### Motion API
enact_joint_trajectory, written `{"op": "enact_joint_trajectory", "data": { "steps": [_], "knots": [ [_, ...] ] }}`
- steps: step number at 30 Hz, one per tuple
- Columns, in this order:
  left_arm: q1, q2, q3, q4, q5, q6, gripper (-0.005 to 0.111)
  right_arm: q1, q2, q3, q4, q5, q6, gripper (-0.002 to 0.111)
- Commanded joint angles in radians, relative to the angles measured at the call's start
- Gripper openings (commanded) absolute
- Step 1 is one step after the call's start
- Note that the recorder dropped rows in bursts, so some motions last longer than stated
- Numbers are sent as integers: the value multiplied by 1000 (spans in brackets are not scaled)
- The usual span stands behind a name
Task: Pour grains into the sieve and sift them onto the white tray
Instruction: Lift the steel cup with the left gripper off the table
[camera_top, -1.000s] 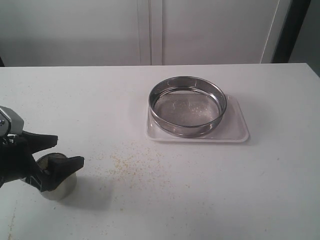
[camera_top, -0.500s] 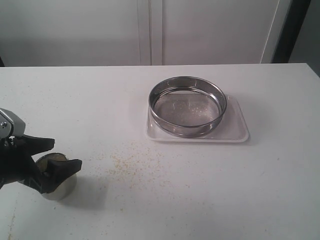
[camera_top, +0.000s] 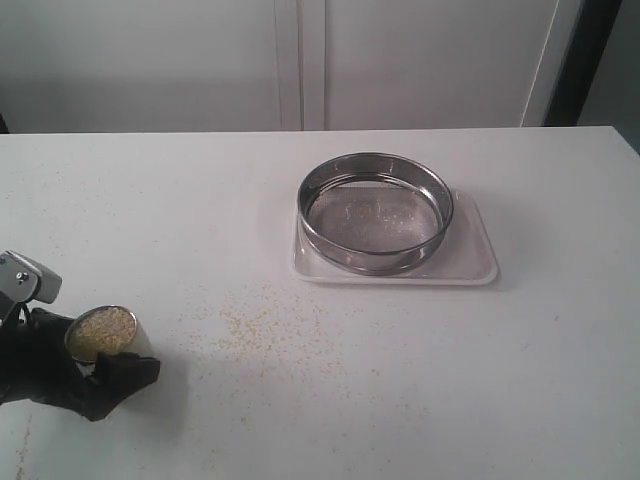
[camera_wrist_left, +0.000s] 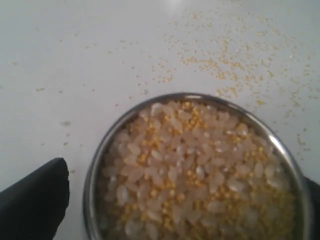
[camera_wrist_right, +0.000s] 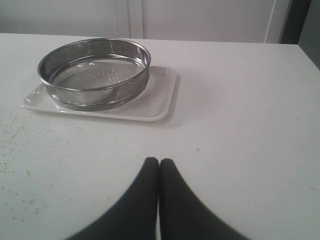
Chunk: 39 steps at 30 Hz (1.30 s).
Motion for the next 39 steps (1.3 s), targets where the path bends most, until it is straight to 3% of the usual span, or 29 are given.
{"op": "enact_joint_trajectory", "data": {
  "steps": [1,9,16,24,26,28,31,39],
  "knots": [
    [-6,33,8,8,3,-3,105,-8,-6,6,-8,-1,0,0],
    [-6,79,8,-8,-4,22,104,-8,-6,6,-8,-1,0,0],
    [-6,115,8,-21,-19,66,81,-8,-6,6,-8,-1,0,0],
    [-6,124,8,-33,-17,75,78,-8,-6,6,-8,-1,0,0],
    [-6,124,8,-38,-10,84,66,-8,-6,6,-8,-1,0,0],
    [-6,124,8,-39,-8,84,47,-8,-6,6,-8,-1,0,0],
    [-6,124,8,-35,-10,84,4,-8,-6,6,-8,-1,0,0],
    [-6,117,8,-54,-43,97,0,-8,-6,6,-8,-1,0,0]
  ]
}}
